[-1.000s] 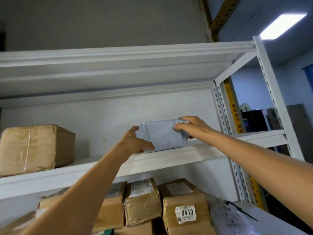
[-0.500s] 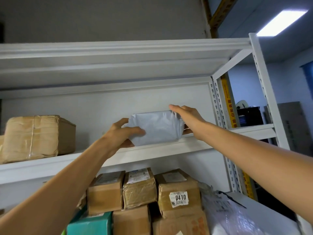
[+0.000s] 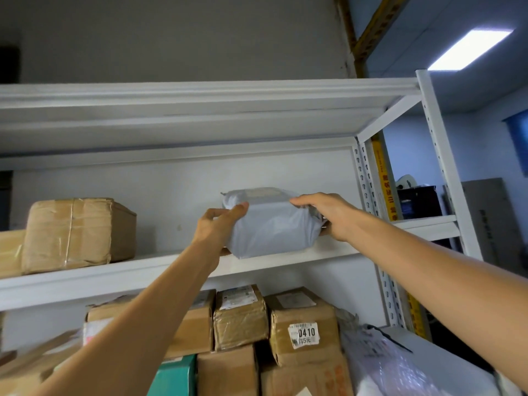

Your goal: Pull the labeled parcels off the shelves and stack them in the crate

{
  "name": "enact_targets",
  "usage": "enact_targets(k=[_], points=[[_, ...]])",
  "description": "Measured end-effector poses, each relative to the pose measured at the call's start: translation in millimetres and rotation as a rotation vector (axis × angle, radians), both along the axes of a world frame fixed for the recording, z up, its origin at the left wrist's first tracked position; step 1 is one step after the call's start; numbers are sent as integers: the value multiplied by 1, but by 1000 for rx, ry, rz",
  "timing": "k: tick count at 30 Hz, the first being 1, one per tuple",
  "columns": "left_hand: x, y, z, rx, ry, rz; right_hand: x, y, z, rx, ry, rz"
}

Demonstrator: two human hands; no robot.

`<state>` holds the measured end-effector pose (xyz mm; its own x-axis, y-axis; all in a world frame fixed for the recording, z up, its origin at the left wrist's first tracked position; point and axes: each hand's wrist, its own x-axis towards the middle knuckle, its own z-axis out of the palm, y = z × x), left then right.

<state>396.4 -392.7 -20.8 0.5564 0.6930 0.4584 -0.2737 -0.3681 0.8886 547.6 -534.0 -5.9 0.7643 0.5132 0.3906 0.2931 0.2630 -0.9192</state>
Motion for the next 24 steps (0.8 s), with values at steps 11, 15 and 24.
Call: enact_targets(k=[11, 15, 24], points=[[-19, 8, -24, 101, 50, -287, -9, -23, -46, -76, -420, 175], [-22, 6, -40, 187, 1, -286, -14, -30, -57, -68, -500, 164], [-19, -14, -83, 211, -129, -417, -18, -54, -85, -65, -474, 32]])
